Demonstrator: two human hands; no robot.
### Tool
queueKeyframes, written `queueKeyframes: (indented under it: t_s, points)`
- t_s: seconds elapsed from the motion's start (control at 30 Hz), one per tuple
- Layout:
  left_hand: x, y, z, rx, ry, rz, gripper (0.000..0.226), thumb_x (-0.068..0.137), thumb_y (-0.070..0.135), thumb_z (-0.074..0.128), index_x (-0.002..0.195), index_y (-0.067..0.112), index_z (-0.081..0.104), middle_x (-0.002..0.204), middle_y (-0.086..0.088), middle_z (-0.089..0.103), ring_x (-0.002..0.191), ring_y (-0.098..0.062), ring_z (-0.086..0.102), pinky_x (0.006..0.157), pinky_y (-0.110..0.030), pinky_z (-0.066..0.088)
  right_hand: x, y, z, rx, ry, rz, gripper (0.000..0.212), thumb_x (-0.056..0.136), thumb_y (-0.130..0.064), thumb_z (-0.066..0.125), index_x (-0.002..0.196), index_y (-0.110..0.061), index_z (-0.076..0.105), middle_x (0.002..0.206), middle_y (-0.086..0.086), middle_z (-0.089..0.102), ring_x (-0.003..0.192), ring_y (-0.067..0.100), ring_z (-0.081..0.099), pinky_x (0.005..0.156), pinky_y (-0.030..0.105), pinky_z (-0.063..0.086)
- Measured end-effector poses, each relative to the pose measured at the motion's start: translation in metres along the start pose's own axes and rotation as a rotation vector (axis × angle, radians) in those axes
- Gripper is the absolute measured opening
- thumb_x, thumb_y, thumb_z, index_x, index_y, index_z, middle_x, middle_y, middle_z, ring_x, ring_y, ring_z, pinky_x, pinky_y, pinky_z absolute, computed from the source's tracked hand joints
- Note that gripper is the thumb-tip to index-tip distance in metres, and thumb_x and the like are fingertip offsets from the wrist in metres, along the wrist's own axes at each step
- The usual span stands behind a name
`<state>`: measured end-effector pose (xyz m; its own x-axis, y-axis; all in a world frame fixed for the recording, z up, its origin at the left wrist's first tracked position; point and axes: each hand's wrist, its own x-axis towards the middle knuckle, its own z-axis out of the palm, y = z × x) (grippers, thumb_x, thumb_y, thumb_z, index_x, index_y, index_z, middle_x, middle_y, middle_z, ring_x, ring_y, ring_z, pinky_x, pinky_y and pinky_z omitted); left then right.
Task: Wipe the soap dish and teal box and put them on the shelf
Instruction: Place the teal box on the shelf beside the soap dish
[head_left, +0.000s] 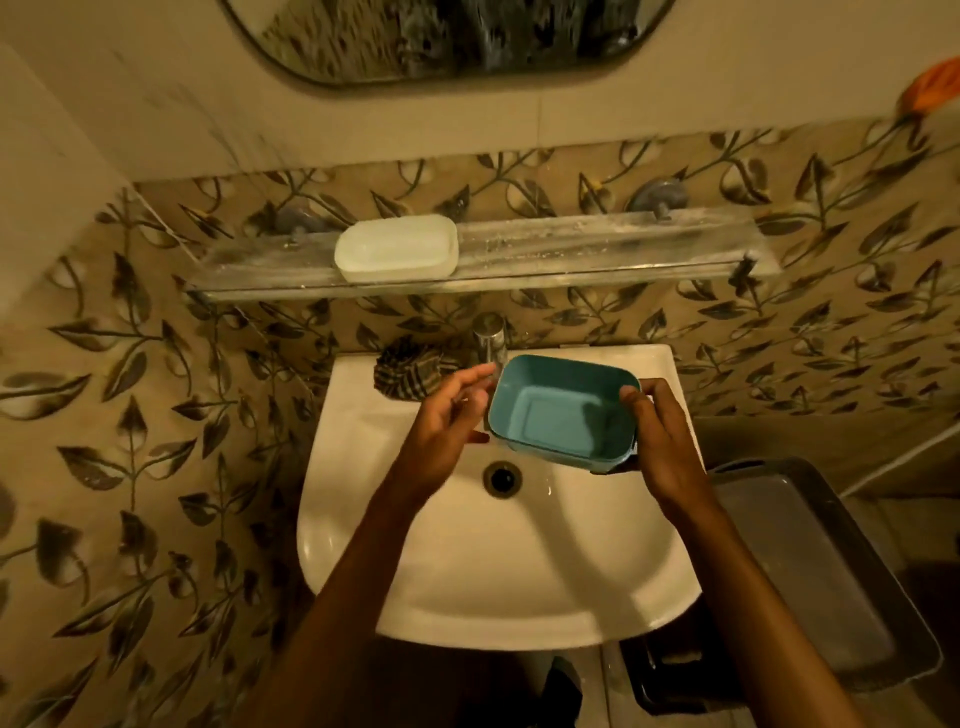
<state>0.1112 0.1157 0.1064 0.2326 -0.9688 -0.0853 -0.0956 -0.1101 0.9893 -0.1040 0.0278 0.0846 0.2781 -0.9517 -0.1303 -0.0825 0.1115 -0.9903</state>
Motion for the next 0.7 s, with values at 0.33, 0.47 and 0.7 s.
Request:
queueKeyframes:
  t_s: [0.33, 0.47, 0.7]
  points:
    - [-0.004, 0.089, -0.004, 0.219, 0.113, 0.431, 0.051, 0.069, 0.035, 0.076, 0.115, 0.04, 0.056, 0.124, 0.011, 0.052, 0.113, -0.007, 0.057, 0.081, -0.025, 0.058, 0.025, -0.119, -0.012, 0.007, -0.268, -0.02, 0.06, 0.082, -0.066, 0.048, 0.126, -0.026, 0.052, 0.116, 0.008, 0.063, 0.092, 0.029, 0.069, 0.056, 0.036, 0.057]
    - [0.024, 0.126, -0.012, 0.28, 0.201, 0.462, 0.04, 0.072, 0.032, 0.076, 0.108, 0.033, 0.059, 0.113, 0.017, 0.056, 0.106, -0.009, 0.06, 0.073, -0.031, 0.061, 0.041, -0.161, -0.016, -0.159, -0.348, -0.146, 0.052, 0.081, -0.066, 0.051, 0.118, -0.03, 0.056, 0.118, 0.003, 0.062, 0.089, 0.017, 0.069, 0.063, 0.035, 0.058]
    - [0.075, 0.151, -0.017, 0.485, 0.334, 0.45, 0.026, 0.071, 0.025, 0.08, 0.09, 0.018, 0.064, 0.097, -0.002, 0.066, 0.081, -0.013, 0.064, 0.065, -0.024, 0.056, 0.079, -0.18, -0.014, -0.446, -0.213, -0.412, 0.09, 0.072, -0.033, 0.08, 0.145, -0.027, 0.028, 0.128, 0.003, 0.052, 0.105, 0.02, 0.058, 0.086, 0.036, 0.053]
